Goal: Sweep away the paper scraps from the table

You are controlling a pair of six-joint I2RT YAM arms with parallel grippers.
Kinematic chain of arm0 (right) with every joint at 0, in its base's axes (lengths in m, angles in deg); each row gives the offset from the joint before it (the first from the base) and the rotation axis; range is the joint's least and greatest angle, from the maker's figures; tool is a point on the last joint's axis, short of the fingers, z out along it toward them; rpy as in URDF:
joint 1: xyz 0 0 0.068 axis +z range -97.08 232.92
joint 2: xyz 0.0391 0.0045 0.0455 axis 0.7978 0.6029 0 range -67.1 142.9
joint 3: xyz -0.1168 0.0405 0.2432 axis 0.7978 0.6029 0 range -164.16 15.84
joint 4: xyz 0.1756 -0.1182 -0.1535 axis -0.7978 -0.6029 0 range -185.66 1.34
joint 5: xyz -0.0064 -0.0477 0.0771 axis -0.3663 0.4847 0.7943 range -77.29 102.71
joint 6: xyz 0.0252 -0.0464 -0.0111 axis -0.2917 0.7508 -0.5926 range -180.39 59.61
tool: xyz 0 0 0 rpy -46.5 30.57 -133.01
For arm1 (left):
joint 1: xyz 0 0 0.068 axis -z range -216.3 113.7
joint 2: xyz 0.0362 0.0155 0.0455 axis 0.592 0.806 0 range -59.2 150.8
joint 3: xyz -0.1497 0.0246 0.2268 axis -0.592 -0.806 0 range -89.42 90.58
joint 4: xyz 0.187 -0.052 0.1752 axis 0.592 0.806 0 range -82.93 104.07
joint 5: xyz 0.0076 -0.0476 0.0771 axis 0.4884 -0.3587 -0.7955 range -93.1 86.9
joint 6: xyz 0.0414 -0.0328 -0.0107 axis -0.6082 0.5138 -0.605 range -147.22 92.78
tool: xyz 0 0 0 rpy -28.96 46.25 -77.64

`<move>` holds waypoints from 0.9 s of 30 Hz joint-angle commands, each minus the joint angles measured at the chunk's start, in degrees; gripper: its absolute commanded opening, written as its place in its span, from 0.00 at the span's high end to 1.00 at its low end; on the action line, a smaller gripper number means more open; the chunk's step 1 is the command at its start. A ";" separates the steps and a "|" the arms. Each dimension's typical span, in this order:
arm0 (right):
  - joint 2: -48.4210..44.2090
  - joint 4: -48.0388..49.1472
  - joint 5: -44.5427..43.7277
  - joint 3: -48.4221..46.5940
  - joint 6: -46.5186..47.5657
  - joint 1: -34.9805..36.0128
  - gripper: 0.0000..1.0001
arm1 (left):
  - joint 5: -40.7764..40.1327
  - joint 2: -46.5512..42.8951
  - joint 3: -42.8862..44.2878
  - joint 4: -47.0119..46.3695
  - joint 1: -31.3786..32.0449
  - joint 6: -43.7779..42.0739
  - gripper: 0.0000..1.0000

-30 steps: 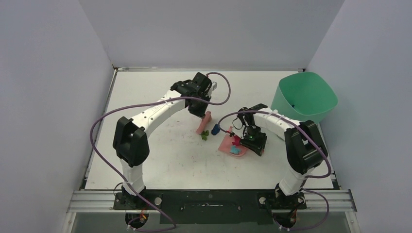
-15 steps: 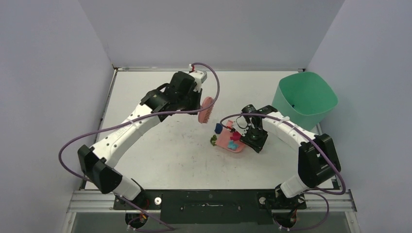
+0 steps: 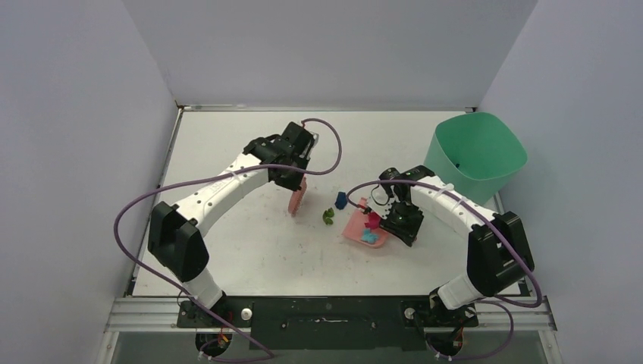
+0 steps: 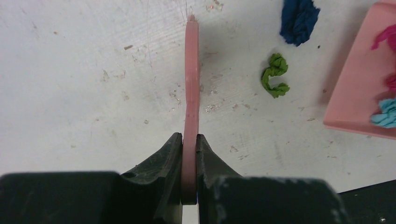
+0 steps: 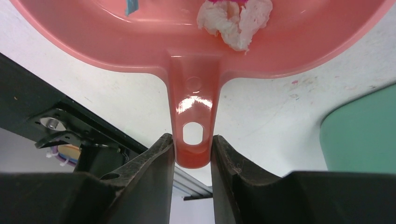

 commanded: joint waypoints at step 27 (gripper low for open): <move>1.63 4.96 -6.47 -1.60 1.03 -0.36 0.91 | 20.76 -4.78 0.86 -11.79 0.65 8.47 1.00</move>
